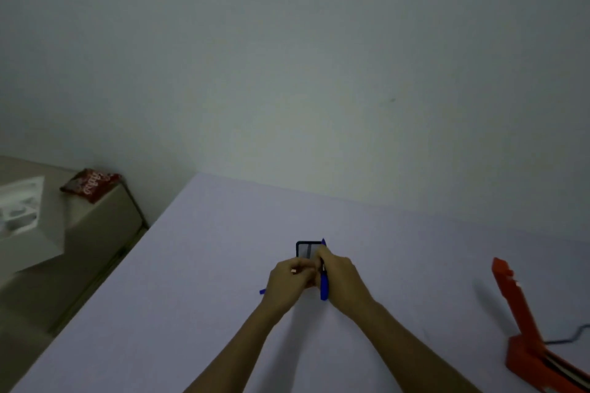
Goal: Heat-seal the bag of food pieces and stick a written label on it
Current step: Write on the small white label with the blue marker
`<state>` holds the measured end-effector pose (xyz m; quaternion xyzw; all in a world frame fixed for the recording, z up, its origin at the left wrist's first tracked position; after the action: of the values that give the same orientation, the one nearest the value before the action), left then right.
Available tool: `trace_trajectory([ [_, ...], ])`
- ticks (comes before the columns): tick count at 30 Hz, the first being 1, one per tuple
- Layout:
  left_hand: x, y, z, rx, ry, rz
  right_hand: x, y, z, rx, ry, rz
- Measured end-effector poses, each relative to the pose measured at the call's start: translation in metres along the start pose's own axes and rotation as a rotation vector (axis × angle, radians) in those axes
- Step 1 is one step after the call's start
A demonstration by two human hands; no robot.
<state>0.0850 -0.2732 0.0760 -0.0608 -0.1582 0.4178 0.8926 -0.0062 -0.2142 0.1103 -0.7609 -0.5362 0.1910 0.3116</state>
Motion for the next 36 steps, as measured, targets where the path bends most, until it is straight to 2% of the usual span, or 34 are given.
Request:
trace_trajectory([
  [3,0.002,-0.016,0.042,-0.165,0.209,0.093,-0.012,-0.027,-0.032,0.008,-0.113,0.028],
  [7,-0.002,-0.039,0.084,-0.199,0.36,0.199,-0.025,-0.063,-0.061,-0.008,-0.162,0.112],
  [14,-0.014,-0.05,0.094,-0.118,0.301,0.13,-0.031,-0.077,-0.073,0.005,-0.177,0.119],
  [22,-0.009,-0.032,0.056,-0.23,0.269,0.064,-0.017,-0.039,-0.04,-0.035,-0.113,0.068],
  [26,-0.01,-0.013,0.025,-0.395,0.296,0.036,-0.009,-0.004,0.0,-0.07,0.066,0.088],
  [29,-0.01,0.014,-0.013,-0.438,0.284,-0.044,0.006,0.032,0.038,-0.15,0.194,0.152],
  [33,-0.002,0.04,-0.076,-0.503,0.218,-0.039,0.041,0.065,0.09,-0.241,0.436,0.392],
  [36,0.004,0.055,-0.121,-0.463,0.114,-0.066,0.058,0.083,0.119,-0.33,0.536,0.54],
])
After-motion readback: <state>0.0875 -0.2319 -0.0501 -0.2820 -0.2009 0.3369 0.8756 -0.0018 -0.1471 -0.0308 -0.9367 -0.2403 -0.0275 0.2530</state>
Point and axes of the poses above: each hand's wrist, its own x-axis away from the middle knuckle, its own y-axis out of the palm, z = x × y, the point moved 9 cm from there along -x, towards the middle knuckle, and after that the axes turned 4 degrees about -x, right-handed, at the moved point
